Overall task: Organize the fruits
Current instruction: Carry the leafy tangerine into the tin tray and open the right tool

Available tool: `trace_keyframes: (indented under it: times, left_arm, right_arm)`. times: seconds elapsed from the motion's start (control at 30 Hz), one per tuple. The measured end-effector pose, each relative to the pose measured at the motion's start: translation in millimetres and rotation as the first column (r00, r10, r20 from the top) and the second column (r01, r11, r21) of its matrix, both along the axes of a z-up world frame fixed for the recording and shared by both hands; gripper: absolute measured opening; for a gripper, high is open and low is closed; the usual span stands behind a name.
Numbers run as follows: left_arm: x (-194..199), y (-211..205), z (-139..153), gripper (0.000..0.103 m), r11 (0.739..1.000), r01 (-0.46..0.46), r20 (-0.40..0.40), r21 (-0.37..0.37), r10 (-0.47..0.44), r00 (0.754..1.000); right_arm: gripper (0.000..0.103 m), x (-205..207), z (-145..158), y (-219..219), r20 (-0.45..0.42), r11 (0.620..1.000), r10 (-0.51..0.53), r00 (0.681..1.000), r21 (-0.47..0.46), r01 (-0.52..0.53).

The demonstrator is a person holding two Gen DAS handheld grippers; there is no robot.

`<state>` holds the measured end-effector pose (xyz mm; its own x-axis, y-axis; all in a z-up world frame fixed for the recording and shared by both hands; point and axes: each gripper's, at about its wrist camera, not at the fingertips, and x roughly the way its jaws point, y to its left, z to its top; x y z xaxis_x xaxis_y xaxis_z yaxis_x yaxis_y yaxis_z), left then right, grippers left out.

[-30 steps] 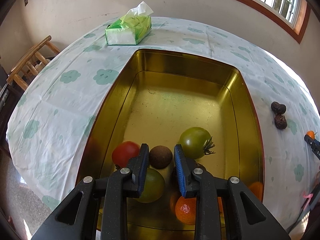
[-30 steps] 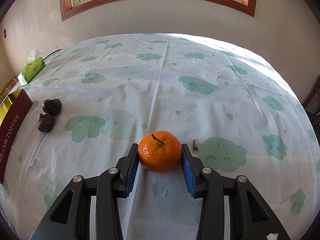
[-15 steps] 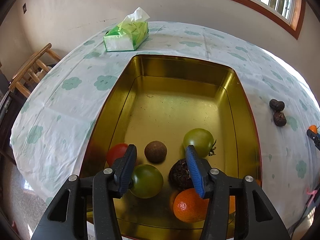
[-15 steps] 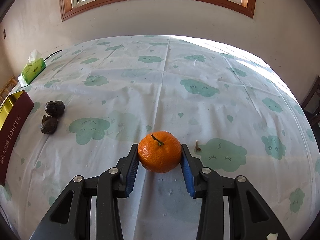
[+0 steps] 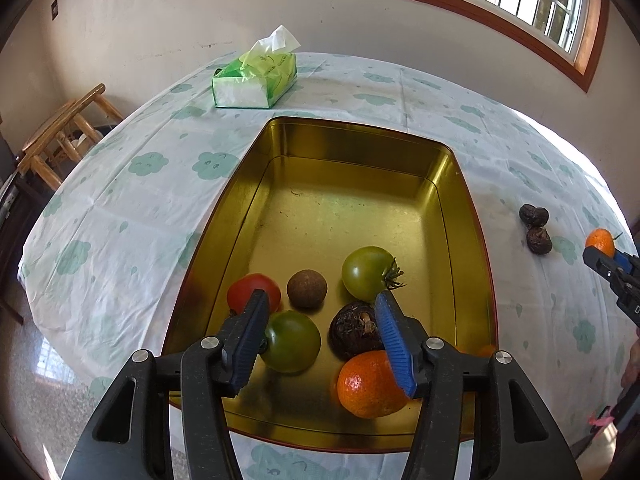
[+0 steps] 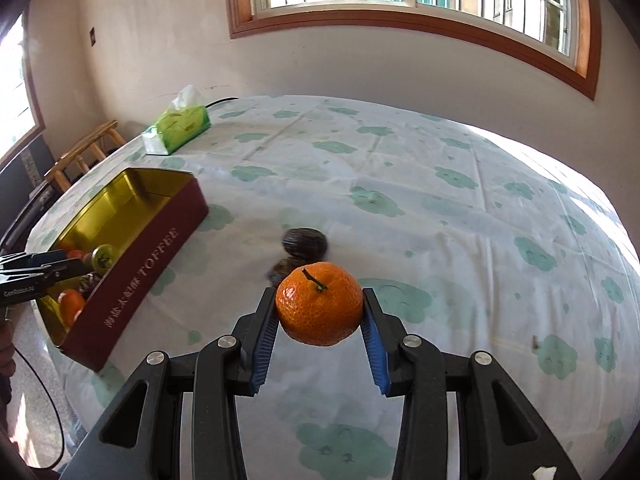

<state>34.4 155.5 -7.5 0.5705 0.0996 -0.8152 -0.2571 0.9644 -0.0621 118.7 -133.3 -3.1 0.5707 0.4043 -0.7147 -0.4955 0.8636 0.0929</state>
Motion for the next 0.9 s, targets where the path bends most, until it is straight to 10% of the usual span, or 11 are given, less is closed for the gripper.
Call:
trace_keyframes:
  times: [0.5,0.9]
  left_arm:
    - [-35,31,20,0.059,0.996,-0.092,0.040,-0.002,0.092,0.995]
    - [-56,58,15,0.060,0.986,-0.164,0.020,-0.030,0.165,0.986]
  right_arm:
    - [0.037,-39,16,143,0.011,0.938,0.346,0.938,0.029,-0.346]
    - [0.038,-49,-11,185,-0.054,0.908,0.415,0.908,-0.045,-0.417]
